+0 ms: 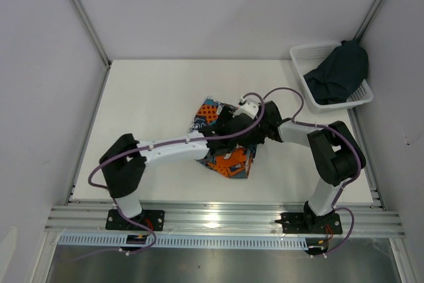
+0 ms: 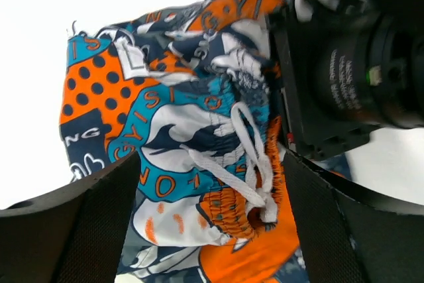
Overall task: Fold and stack the shorts
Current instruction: Fold the shorts
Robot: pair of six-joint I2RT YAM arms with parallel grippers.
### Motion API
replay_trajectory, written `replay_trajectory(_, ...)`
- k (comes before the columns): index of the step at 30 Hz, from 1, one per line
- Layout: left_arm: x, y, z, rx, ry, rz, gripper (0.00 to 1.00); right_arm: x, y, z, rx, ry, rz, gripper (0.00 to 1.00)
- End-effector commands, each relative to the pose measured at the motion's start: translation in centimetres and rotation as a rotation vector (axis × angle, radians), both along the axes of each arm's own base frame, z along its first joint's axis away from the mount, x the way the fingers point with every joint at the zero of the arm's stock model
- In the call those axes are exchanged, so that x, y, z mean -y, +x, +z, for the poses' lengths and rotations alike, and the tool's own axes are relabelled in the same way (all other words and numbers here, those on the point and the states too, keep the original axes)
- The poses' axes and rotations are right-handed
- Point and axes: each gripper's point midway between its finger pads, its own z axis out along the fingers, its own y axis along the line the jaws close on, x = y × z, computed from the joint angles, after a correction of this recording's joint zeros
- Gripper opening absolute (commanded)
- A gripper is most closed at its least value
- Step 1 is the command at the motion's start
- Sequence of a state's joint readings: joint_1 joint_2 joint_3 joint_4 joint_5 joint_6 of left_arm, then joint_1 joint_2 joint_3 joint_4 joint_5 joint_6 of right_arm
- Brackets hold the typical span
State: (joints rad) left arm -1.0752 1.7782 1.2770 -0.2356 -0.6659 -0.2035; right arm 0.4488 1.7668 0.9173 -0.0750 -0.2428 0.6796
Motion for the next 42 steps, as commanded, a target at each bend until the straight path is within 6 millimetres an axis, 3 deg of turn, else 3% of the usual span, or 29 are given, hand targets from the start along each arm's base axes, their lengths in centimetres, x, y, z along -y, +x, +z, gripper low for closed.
replay_trajectory(1,0.1,0.0,8.0,-0.019,-0.335,-0.039,0.9,0.8,-0.2,0.3,0.007,0.008,-0.013,0.0)
replay_trajectory(5,-2.6,0.6,11.8,-0.07,-0.543,-0.052,0.91,1.0,-0.2,0.7,0.022,0.056,-0.013,0.0)
replay_trajectory(6,-3.9,1.1,11.2,-0.105,-0.573,-0.056,0.91,1.0,-0.4,1.0,0.024,0.071,-0.005,0.04)
replay_trajectory(8,-5.7,1.3,12.8,-0.101,-0.642,-0.055,0.91,1.3,0.0,1.7,0.06,0.095,-0.01,0.13)
replay_trajectory(9,-7.0,1.8,12.0,-0.125,-0.652,-0.047,0.91,1.3,0.1,2.6,0.084,0.11,-0.008,0.23)
replay_trajectory(11,-8.8,2.5,11.0,-0.133,-0.647,-0.007,0.91,1.7,0.1,3.4,0.108,0.121,-0.013,0.32)
replay_trajectory(13,-9.3,2.5,9.6,-0.173,-0.656,-0.004,0.91,1.8,0.3,5.4,0.172,0.146,-0.016,0.38)
replay_trajectory(14,-9.9,2.7,7.9,-0.201,-0.654,0.02,0.9,1.9,0.3,6.1,0.192,0.156,-0.02,0.48)
replay_trajectory(15,-9.8,3.1,7.9,-0.195,-0.677,0.012,0.91,1.9,-0.2,6.4,0.196,0.17,-0.014,0.55)
replay_trajectory(17,-9.8,3.0,5.5,-0.247,-0.677,0.013,0.9,1.7,-0.2,8.4,0.248,0.225,-0.003,0.66)
replay_trajectory(21,-9.2,3.7,3.2,-0.289,-0.664,0.008,0.89,0.8,-0.8,9.6,0.271,0.318,0.024,0.77)
replay_trajectory(25,-8.9,3.3,1.4,-0.332,-0.657,0.0,0.89,-0.3,-1.3,8.4,0.198,0.394,0.041,0.84)
replay_trajectory(31,-9.0,3.4,0.4,-0.319,-0.653,-0.008,0.89,0.5,-1.5,6.7,0.16,0.352,-0.004,0.92)
replay_trajectory(42,-9.4,2.4,-2.6,-0.338,-0.582,-0.017,0.85,0.6,-2.2,4.9,0.101,0.326,-0.02,0.89)
